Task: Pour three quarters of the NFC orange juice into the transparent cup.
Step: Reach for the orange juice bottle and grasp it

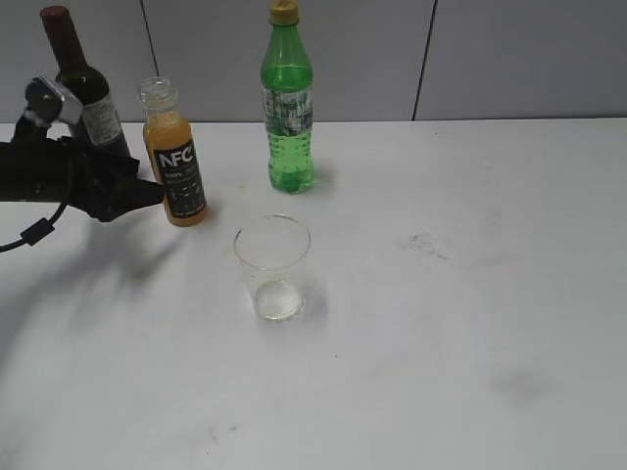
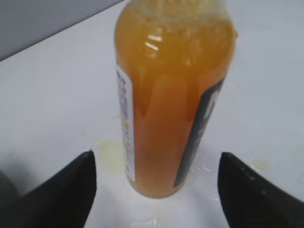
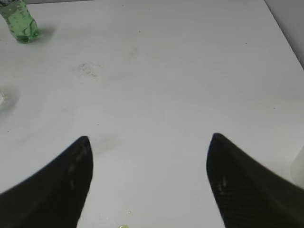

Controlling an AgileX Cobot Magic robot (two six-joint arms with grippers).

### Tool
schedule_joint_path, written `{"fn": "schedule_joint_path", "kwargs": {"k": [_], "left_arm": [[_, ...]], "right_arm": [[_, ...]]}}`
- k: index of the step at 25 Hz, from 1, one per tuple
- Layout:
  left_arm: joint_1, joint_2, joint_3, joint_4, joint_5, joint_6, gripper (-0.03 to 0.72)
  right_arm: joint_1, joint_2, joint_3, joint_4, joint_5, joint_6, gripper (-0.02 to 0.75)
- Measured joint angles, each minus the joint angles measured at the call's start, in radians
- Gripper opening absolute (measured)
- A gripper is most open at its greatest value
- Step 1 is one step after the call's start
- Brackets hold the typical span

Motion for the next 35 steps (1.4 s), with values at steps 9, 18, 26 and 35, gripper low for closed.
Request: {"fn": "schedule_joint_path", "kwargs": {"k": [9, 18, 26, 35], "left_arm": [[-0.017, 0.111, -0.115, 0.0, 0.077, 0.0, 0.594], [-0.076, 0.199, -0.199, -0.003, 0.104, 0.0, 0.68], [-0.099, 0.231, -0.266, -0.001, 0.074, -0.001, 0.687], [-0.131, 0.233, -0.287, 0.0, 0.022, -0.001, 0.564]], "right_arm": [[0.0, 0.0, 0.0, 0.0, 0.0, 0.0, 0.573], [0.0, 0.0, 0.0, 0.0, 0.0, 0.0, 0.573], [0.0, 0.0, 0.0, 0.0, 0.0, 0.0, 0.573], [0.0, 0.0, 0.0, -0.018, 0.0, 0.0, 0.573]]}}
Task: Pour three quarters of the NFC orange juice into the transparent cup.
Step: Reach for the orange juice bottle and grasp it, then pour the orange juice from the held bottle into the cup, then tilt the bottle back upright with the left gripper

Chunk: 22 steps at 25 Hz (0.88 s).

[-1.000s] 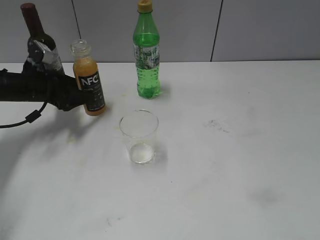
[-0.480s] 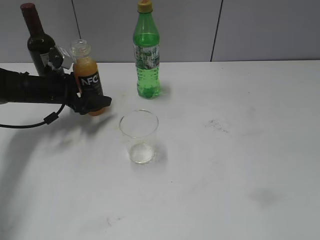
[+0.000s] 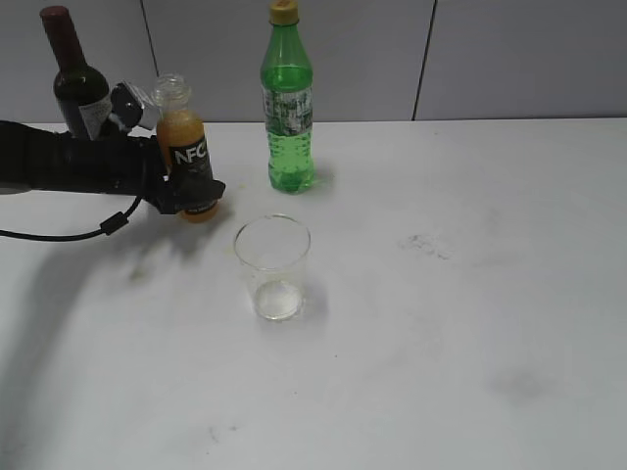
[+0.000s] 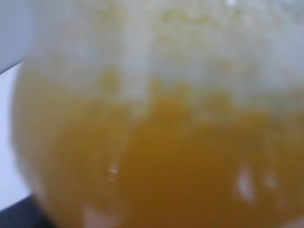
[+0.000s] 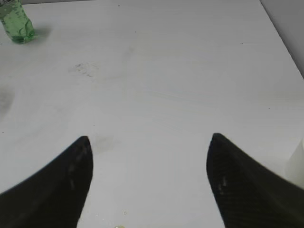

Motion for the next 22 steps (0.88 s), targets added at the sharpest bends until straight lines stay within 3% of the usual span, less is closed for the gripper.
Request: {"fn": "schedule_joint_path", "kwargs": {"k": [2, 8, 16, 22], "left_arm": [[-0.002, 0.002, 0.0, 0.0, -0.002, -0.001, 0.469], [-0.003, 0.003, 0.0, -0.003, -0.002, -0.013, 0.475], [0.002, -0.036, 0.005, 0.021, -0.019, -0.149, 0.475], [0.004, -0.236, 0.124, 0.013, -0.102, -0.165, 0.475]], "right_arm": [[0.0, 0.0, 0.0, -0.001, 0.0, 0.0, 0.573], [0.0, 0.0, 0.0, -0.004, 0.0, 0.0, 0.573], [0.0, 0.0, 0.0, -0.004, 0.0, 0.0, 0.573], [0.0, 0.0, 0.0, -0.006, -0.001, 0.0, 0.573]]}}
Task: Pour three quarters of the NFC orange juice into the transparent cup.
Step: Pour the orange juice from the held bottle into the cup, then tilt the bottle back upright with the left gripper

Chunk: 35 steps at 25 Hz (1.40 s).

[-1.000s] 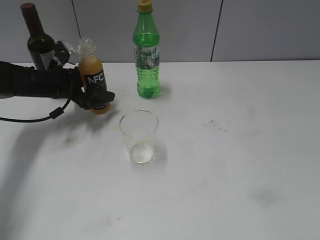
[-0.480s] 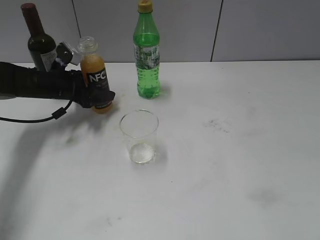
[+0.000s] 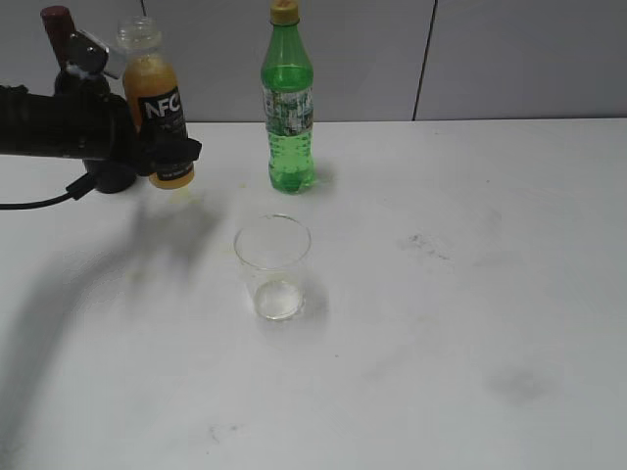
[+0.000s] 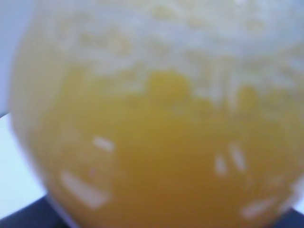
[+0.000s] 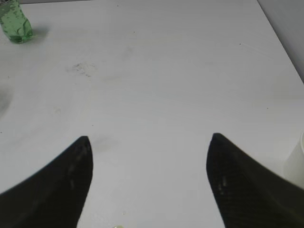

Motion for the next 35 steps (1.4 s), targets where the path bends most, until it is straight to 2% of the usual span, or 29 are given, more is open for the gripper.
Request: {"fn": "schedule_joint_path", "kwargs": {"k": [10, 22, 27, 35], "left_arm": [[0.001, -0.348, 0.349, 0.006, -0.069, 0.045, 0.475], [-0.05, -0.72, 0.627, 0.004, -0.374, 0.031, 0.475], [-0.159, -0.79, 0.655, 0.0, -0.649, 0.011, 0.475], [-0.381, -0.798, 0.655, -0.009, -0.913, -0.018, 0.475]], "right_arm": [[0.0, 0.0, 0.0, -0.001, 0.0, 0.0, 0.573], [0.0, 0.0, 0.0, -0.001, 0.0, 0.0, 0.572], [0.0, 0.0, 0.0, -0.001, -0.001, 0.0, 0.572], [0.0, 0.0, 0.0, -0.001, -0.001, 0.0, 0.572]]}}
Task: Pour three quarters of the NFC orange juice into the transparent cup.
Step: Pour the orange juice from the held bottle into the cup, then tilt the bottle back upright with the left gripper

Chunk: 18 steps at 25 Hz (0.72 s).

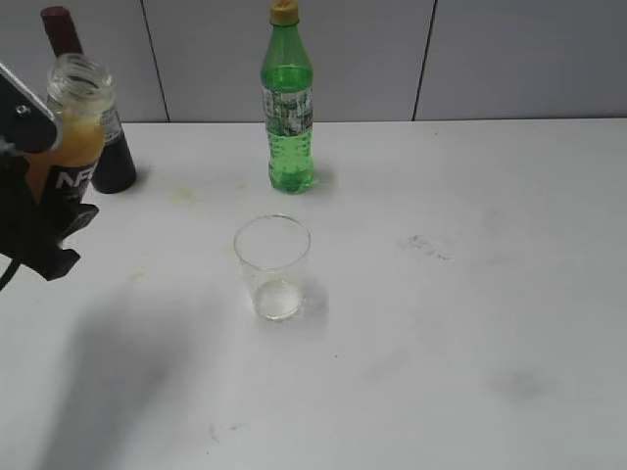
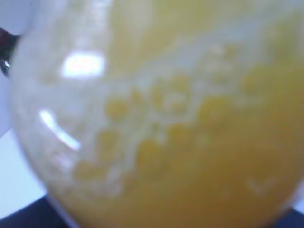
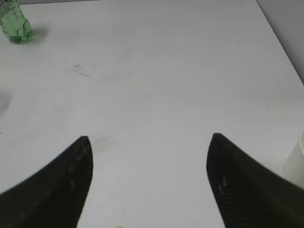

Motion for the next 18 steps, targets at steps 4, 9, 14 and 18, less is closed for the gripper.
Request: {"fn": "schedule_joint_path", "kwargs": {"k": [4, 9, 14, 18], "left_arm": [[-0.087, 0.0, 0.0, -0.009, -0.121, -0.004, 0.475], [-0.128, 0.012, 0.0, -0.011, -0.163, -0.008, 0.475], [-0.129, 0.081, -0.024, -0.017, -0.251, -0.011, 0.475], [-0.152, 0.127, -0.059, -0.018, -0.288, -0.012, 0.475]], "right_arm": [[0.0, 0.0, 0.0, 0.0, 0.0, 0.0, 0.572], [0.0, 0.0, 0.0, 0.0, 0.0, 0.0, 0.572], [0.0, 0.0, 0.0, 0.0, 0.0, 0.0, 0.572], [0.0, 0.0, 0.0, 0.0, 0.0, 0.0, 0.572]]}}
